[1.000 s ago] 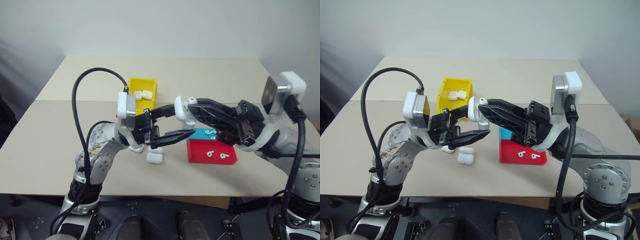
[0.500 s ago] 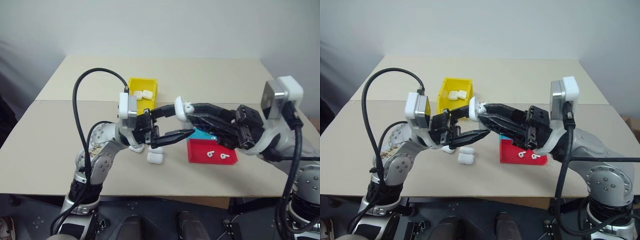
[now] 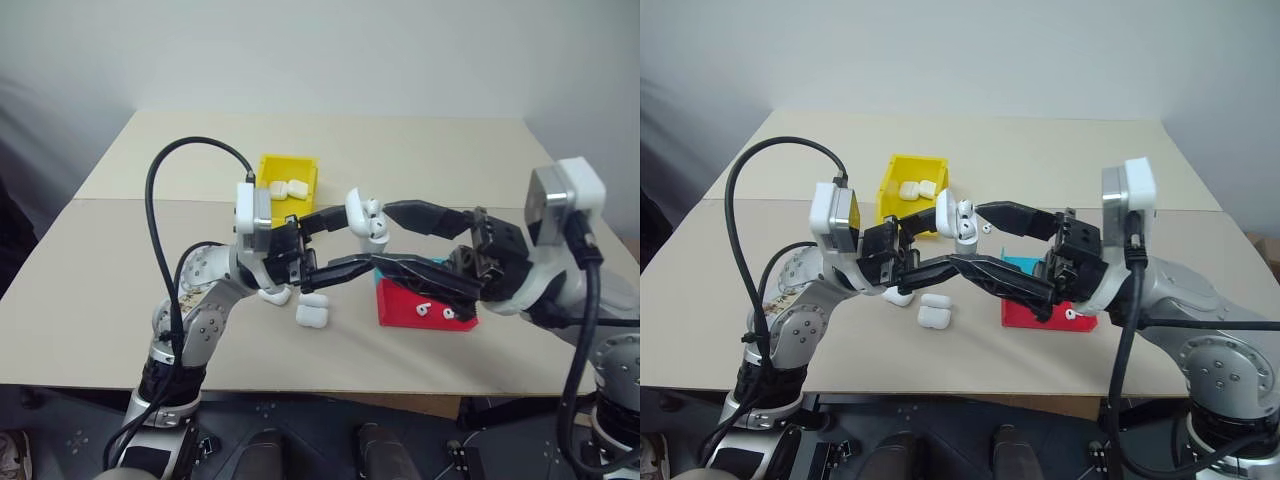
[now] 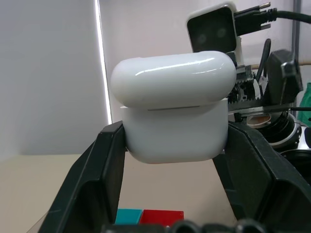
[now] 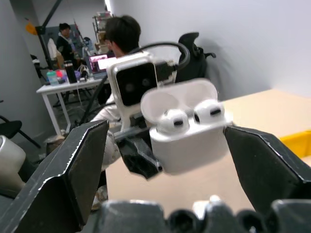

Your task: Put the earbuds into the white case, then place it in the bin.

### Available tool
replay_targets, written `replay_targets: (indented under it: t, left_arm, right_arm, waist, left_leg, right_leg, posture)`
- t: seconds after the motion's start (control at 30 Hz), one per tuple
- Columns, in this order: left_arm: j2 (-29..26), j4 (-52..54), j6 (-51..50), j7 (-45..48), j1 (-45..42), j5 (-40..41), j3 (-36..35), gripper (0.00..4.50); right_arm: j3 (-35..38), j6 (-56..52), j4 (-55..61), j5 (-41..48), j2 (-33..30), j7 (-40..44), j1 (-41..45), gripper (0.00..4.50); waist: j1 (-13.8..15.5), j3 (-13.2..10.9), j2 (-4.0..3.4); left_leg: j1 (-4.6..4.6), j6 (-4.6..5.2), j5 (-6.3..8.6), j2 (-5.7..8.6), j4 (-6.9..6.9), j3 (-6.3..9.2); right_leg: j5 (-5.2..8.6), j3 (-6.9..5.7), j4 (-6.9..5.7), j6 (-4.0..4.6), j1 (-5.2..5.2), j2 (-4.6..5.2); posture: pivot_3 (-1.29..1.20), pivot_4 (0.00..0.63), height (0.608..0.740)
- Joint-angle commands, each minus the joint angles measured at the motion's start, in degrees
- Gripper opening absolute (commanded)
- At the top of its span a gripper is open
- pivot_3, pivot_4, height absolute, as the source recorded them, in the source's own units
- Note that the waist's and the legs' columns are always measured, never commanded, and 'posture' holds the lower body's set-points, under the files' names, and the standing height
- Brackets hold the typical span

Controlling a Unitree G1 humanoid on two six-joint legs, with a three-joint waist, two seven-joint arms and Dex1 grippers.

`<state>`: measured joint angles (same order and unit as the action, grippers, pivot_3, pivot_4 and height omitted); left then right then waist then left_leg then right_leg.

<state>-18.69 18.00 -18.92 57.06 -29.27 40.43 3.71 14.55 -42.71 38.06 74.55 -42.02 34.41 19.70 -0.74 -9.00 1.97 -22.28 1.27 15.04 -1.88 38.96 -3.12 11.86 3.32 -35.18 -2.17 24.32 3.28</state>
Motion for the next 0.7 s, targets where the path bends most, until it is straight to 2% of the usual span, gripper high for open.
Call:
replay_targets:
  t: [0.03, 0.1, 0.2, 0.33, 0.5, 0.6, 0.7]
  left_arm:
    - [0.6, 0.47, 1.44, -0.14, -1.12, -0.88, 0.38, 2.78]
    - [0.93, -0.19, 1.5, -0.4, -1.1, -1.35, 0.58, 2.78]
    - [1.32, -1.93, 2.07, 0.66, -1.39, -2.34, 1.17, 2.78]
    - [1.79, -4.7, 3.03, 1.9, -2.52, -3.52, 1.88, 2.78]
    - [3.49, -8.31, 4.87, 2.8, -4.04, -5.68, 3.3, 2.78]
    - [4.12, -8.62, 5.24, 2.79, -4.06, -6.08, 3.41, 2.78]
    - [4.41, -8.45, 5.42, 2.33, -3.73, -6.53, 3.2, 2.78]
  right_arm:
    - [2.91, 1.32, 0.77, 0.18, -2.65, 2.39, 0.68, 4.31]
    - [3.28, 1.47, -0.99, -1.45, -4.64, 3.41, 2.33, 3.94]
    - [3.03, 1.86, -6.16, -4.53, -9.04, 7.9, 9.04, 2.97]
    - [-1.45, 1.62, -12.07, -10.55, -12.79, 13.68, 19.06, 1.58]
    - [-14.06, -0.34, -18.09, -21.33, -11.36, 17.26, 35.79, 0.05]
    - [-21.7, 0.09, -18.35, -29.71, -9.61, 18.2, 42.23, 0.05]
    - [-25.39, 1.15, -18.67, -34.26, -7.49, 20.47, 45.96, 0.05]
  waist:
    - [0.0, 0.0, 0.0]
    - [-0.09, 0.0, 0.0]
    - [-0.15, 0.0, 0.0]
    - [-0.09, 0.0, 0.0]
    - [-0.32, 0.02, -0.04]
    - [-0.17, 0.02, -0.05]
    - [-0.06, 0.03, -0.05]
  left_leg:
    - [0.0, 0.01, 0.0, 0.0, 0.0, 0.0]
    - [0.01, 0.01, 0.0, 0.01, 0.01, 0.0]
    - [0.04, 0.01, 0.0, 0.02, 0.02, -0.02]
    - [0.07, 0.01, 0.0, 0.0, 0.03, -0.08]
    - [0.01, 0.01, 0.0, -0.01, -0.01, -0.17]
    - [-0.07, 0.03, 0.01, -0.04, -0.03, -0.18]
    - [-0.25, 0.04, 0.02, -0.03, -0.04, -0.17]
  right_leg:
    - [0.0, 0.0, 0.0, 0.0, 0.0, 0.01]
    - [-0.01, 0.02, 0.01, -0.02, 0.0, 0.01]
    - [-0.03, 0.06, 0.02, -0.03, -0.01, 0.0]
    - [-0.04, 0.04, 0.03, -0.01, -0.02, -0.03]
    - [-0.04, 0.1, 0.04, 0.01, 0.11, -0.02]
    - [-0.04, 0.08, 0.04, 0.01, 0.25, -0.02]
    - [-0.05, 0.07, 0.04, 0.01, 0.39, 0.01]
  posture:
    - [0.0, 0.15, 0.74]
    - [0.0, 0.15, 0.74]
    - [0.0, 0.15, 0.74]
    - [0.0, 0.15, 0.74]
    - [0.0, 0.15, 0.74]
    - [0.0, 0.15, 0.74]
    - [0.0, 0.15, 0.74]
